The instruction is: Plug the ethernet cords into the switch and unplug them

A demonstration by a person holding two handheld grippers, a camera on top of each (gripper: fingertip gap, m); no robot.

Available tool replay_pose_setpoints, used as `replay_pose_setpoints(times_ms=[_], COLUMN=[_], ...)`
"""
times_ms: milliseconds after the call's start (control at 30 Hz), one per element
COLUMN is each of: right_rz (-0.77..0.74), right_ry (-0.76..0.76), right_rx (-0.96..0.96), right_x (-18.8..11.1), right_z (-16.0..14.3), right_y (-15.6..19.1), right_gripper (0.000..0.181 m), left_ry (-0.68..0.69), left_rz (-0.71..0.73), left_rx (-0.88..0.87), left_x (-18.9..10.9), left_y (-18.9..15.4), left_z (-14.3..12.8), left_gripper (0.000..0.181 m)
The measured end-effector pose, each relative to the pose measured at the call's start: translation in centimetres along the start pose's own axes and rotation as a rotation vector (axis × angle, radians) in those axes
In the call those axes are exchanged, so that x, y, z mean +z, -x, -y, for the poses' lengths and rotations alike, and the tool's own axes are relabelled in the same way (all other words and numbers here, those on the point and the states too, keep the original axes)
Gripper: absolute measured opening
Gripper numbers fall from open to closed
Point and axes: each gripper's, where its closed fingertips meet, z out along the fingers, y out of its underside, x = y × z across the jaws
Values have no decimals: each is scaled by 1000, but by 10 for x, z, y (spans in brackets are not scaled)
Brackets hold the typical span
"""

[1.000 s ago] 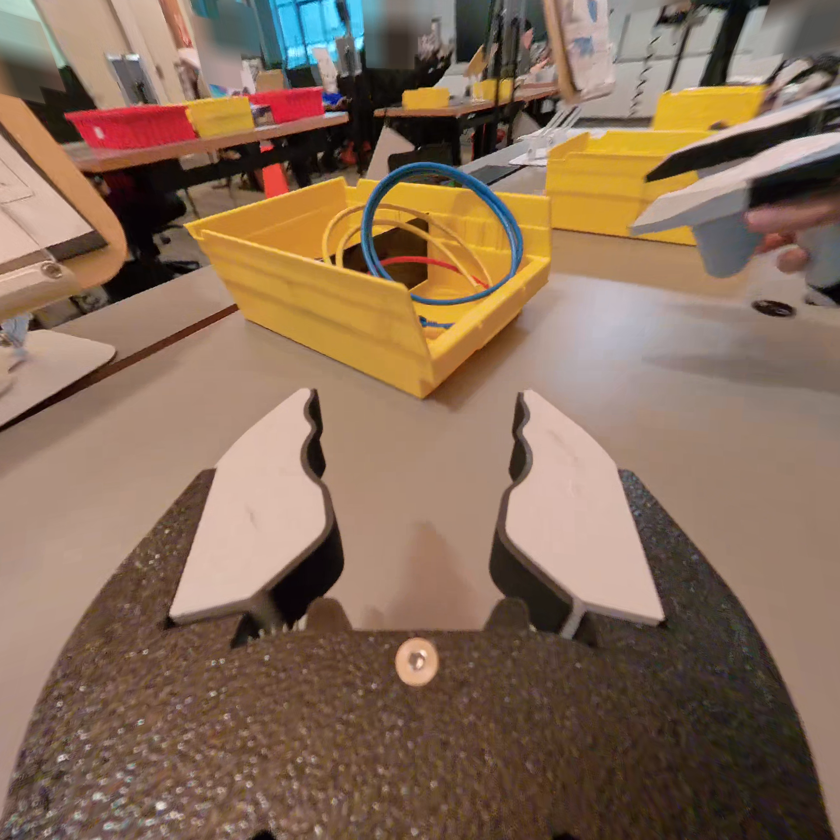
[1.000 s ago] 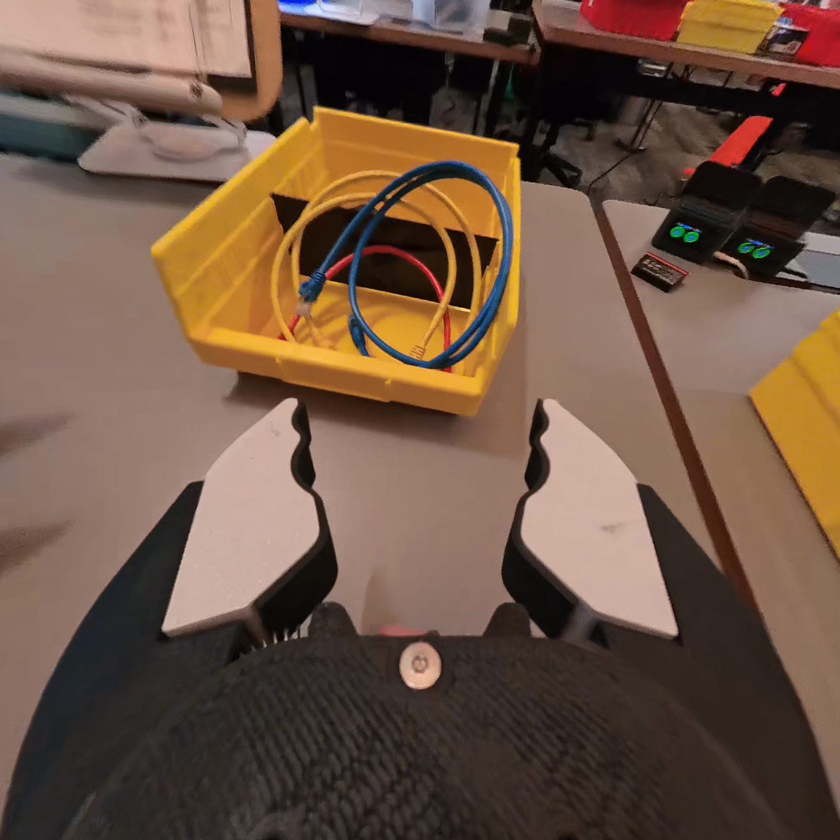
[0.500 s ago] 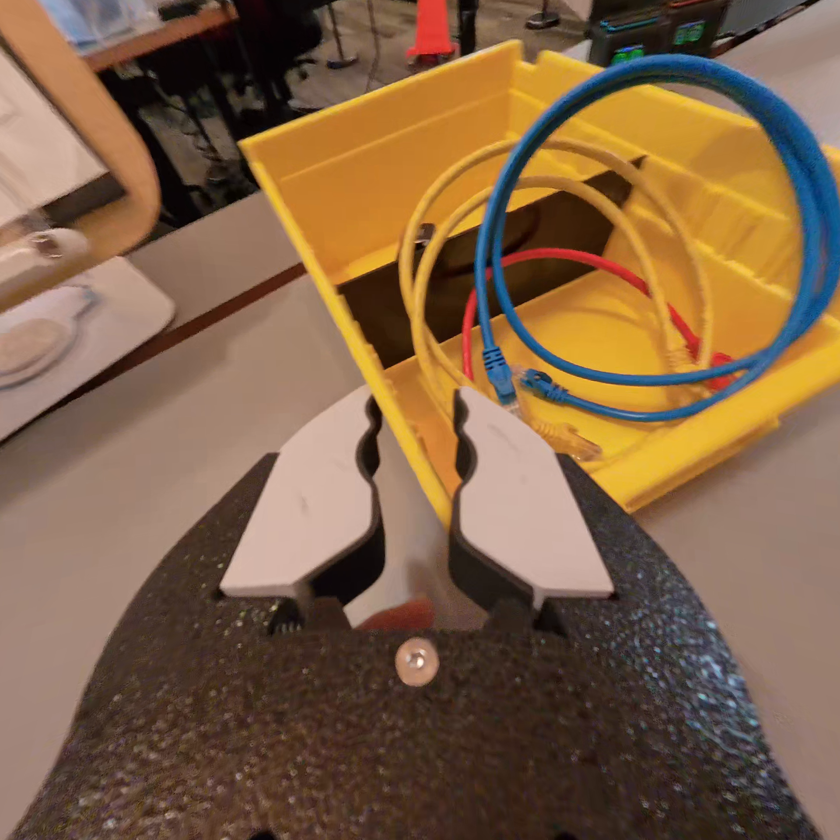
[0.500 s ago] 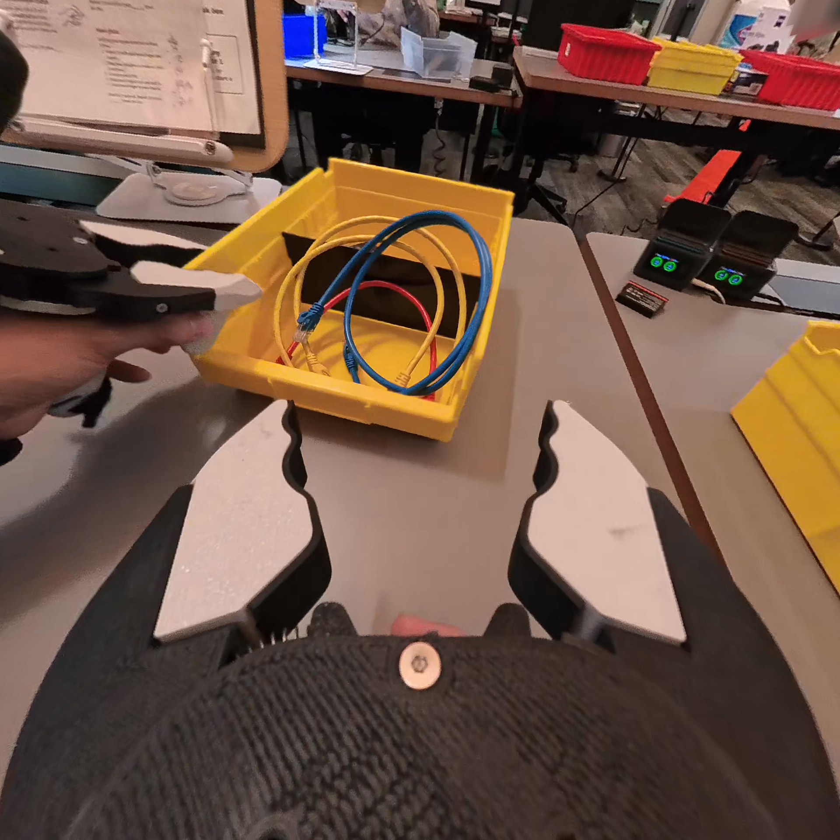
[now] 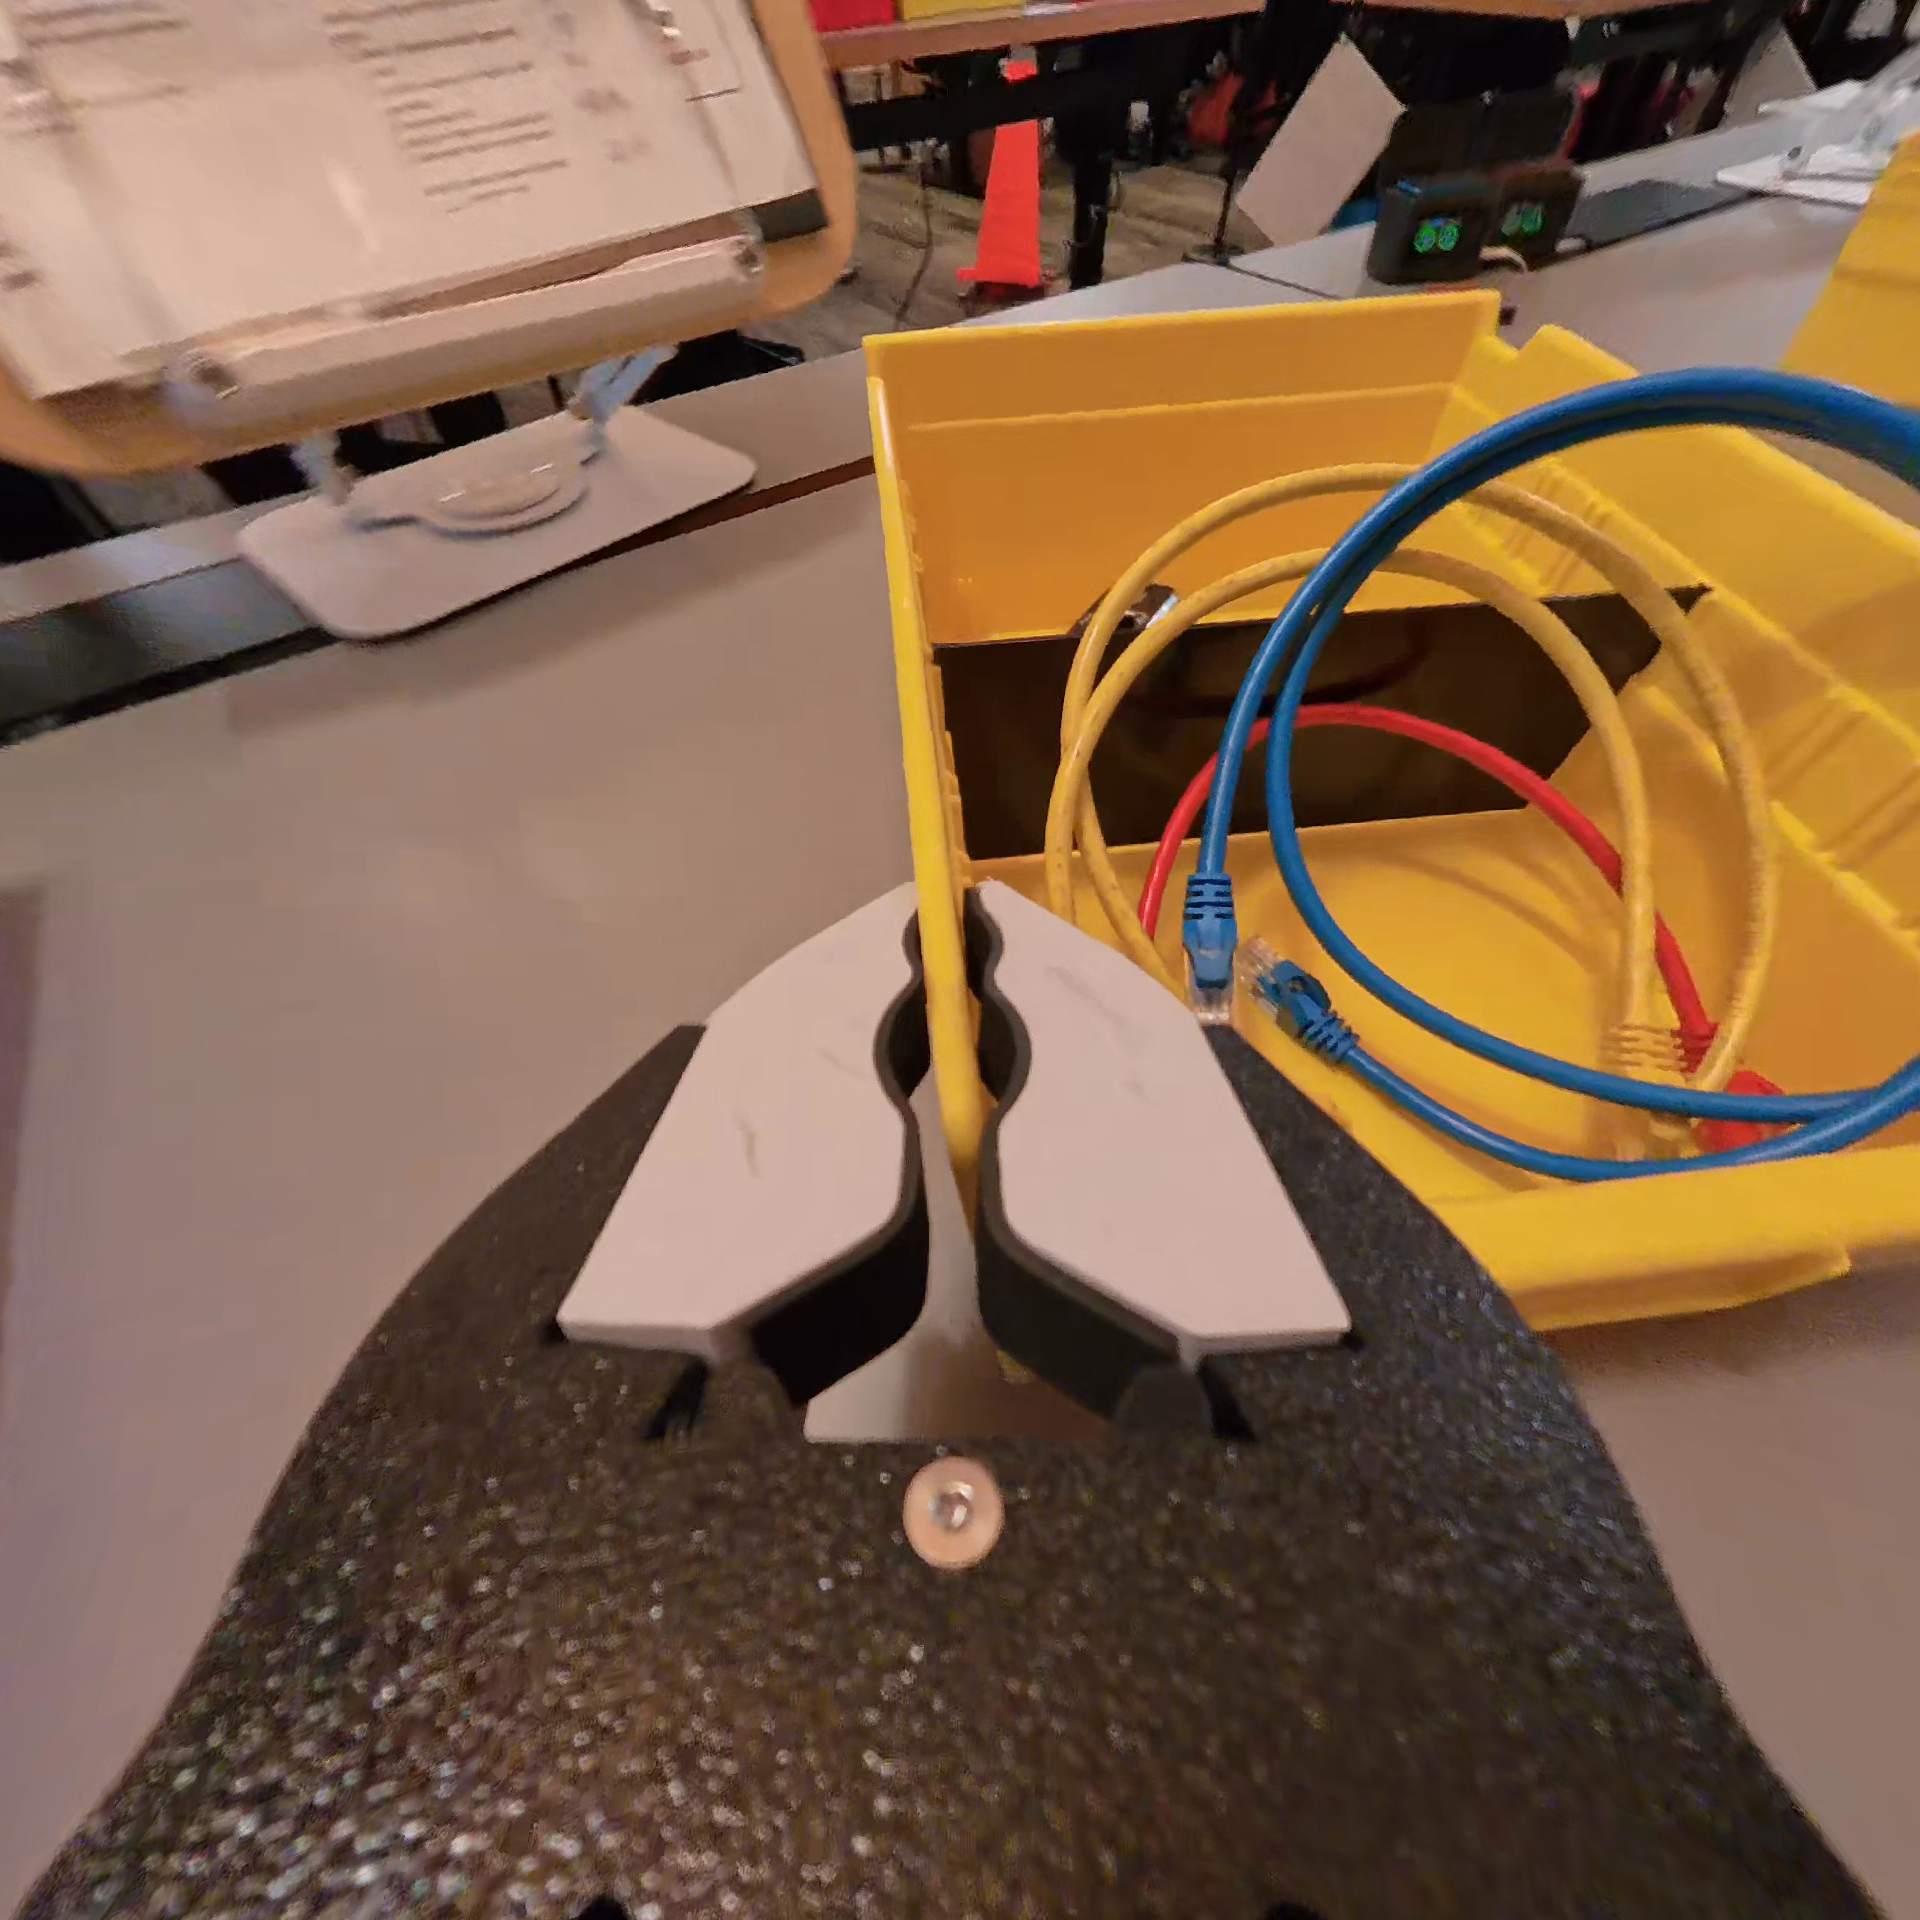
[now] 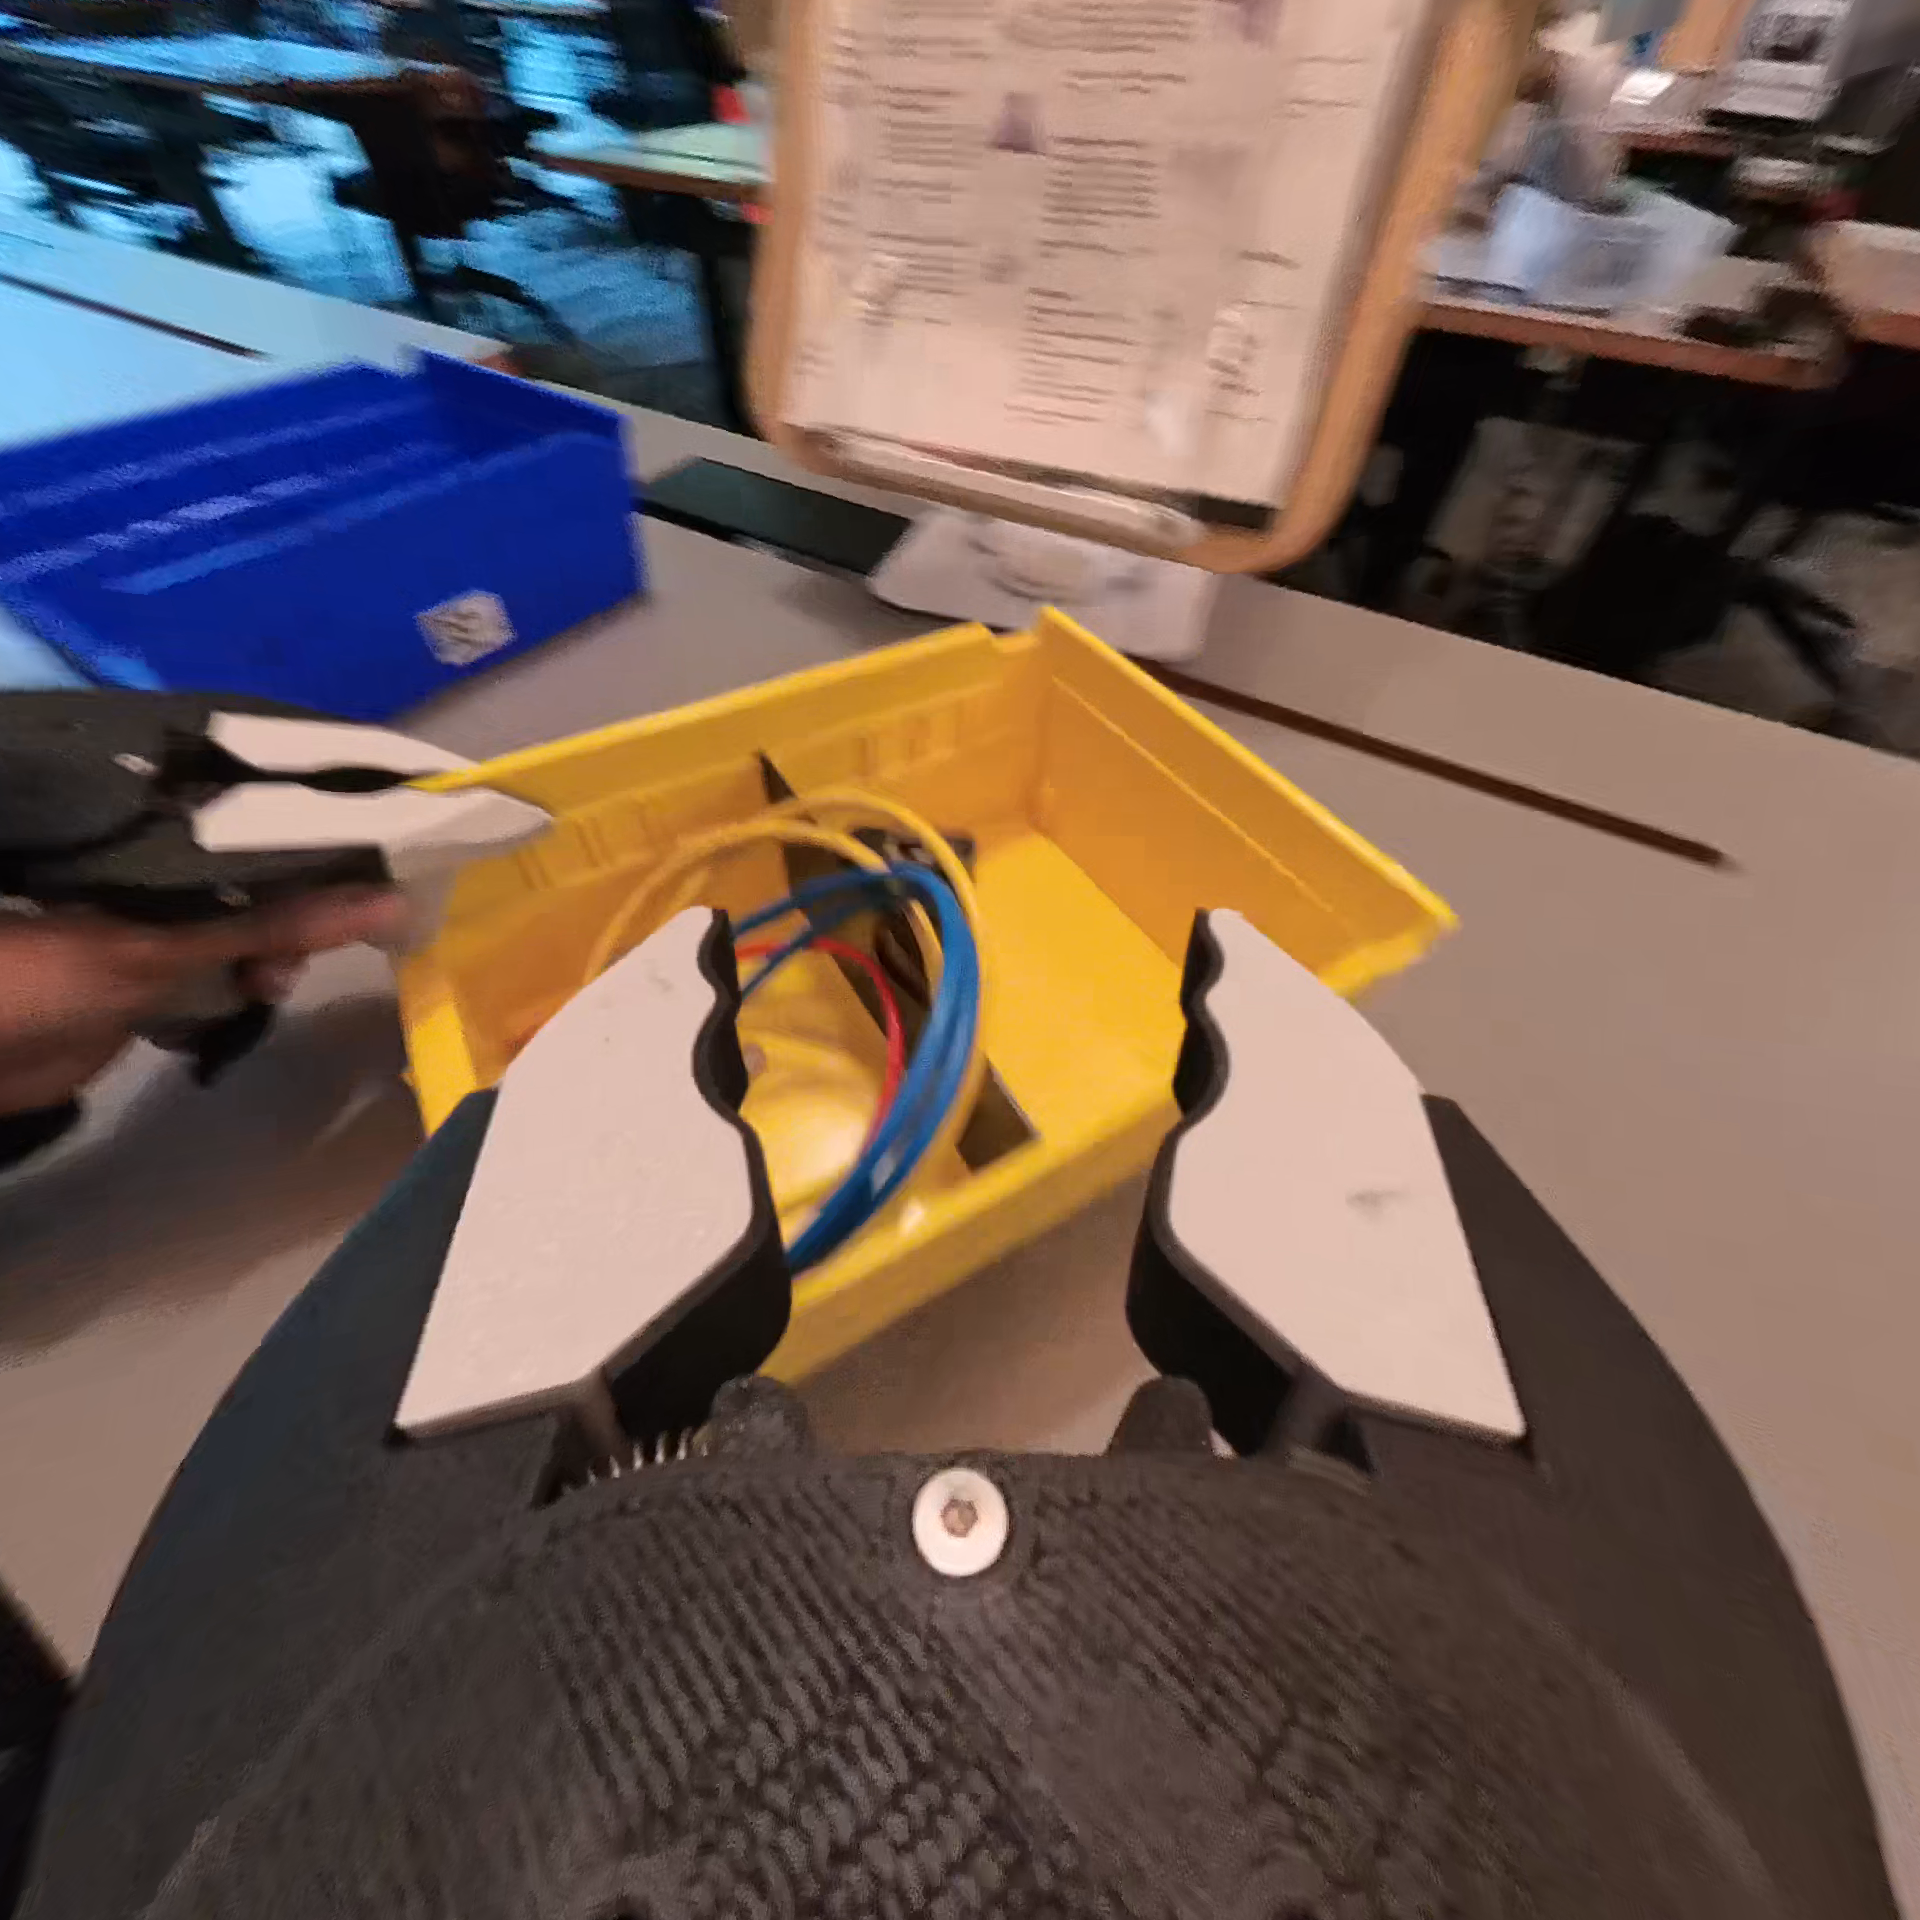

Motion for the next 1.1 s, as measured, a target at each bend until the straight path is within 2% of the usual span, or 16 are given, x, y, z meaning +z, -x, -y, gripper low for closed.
replay_pose_setpoints(times_ms=[100, 200, 267, 333, 400, 500, 633, 767, 867, 933, 1067, 1100], right_rz=[168, 487, 742, 826, 791, 645, 501, 410, 389, 361, 258, 284], right_ry=[-33, 21, 116, 259, 403, 550, 636, 708, 826, 848, 853, 849], right_rx=[11, 52, 156, 273, 351, 383, 448, 405, 328, 296, 212, 187], right_x=[48, 101, 132, 175, 224, 288, 342, 371, 378, 382, 389, 388], right_z=[48, 93, 119, 129, 120, 91, 58, 24, -9, -21, -26, -25], right_y=[60, 142, 199, 233, 254, 268, 284, 294, 301, 300, 283, 283], right_gripper=[86, 87, 88, 82, 82, 83, 80, 75, 70, 65, 30, 29], left_ry=[-23, -54, -126, -171, -172, -178, -178, -178, -178, -178, -177, -177], left_rz=[59, 105, 125, 154, 171, 163, 151, 145, 145, 144, 144, 146], left_rx=[-70, -109, -171, -196, -172, -174, -173, -173, -172, -171, -166, -165], left_x=[-38, -61, -70, -75, -77, -77, -80, -83, -83, -83, -85, -86], left_y=[22, 36, 44, 49, 52, 53, 59, 67, 67, 68, 70, 71], left_z=[-13, -20, -21, -21, -21, -21, -23, -24, -24, -24, -24, -25], left_gripper=[2, 2, 3, 3, 3, 3, 2, 3, 2, 2, 3, 3])
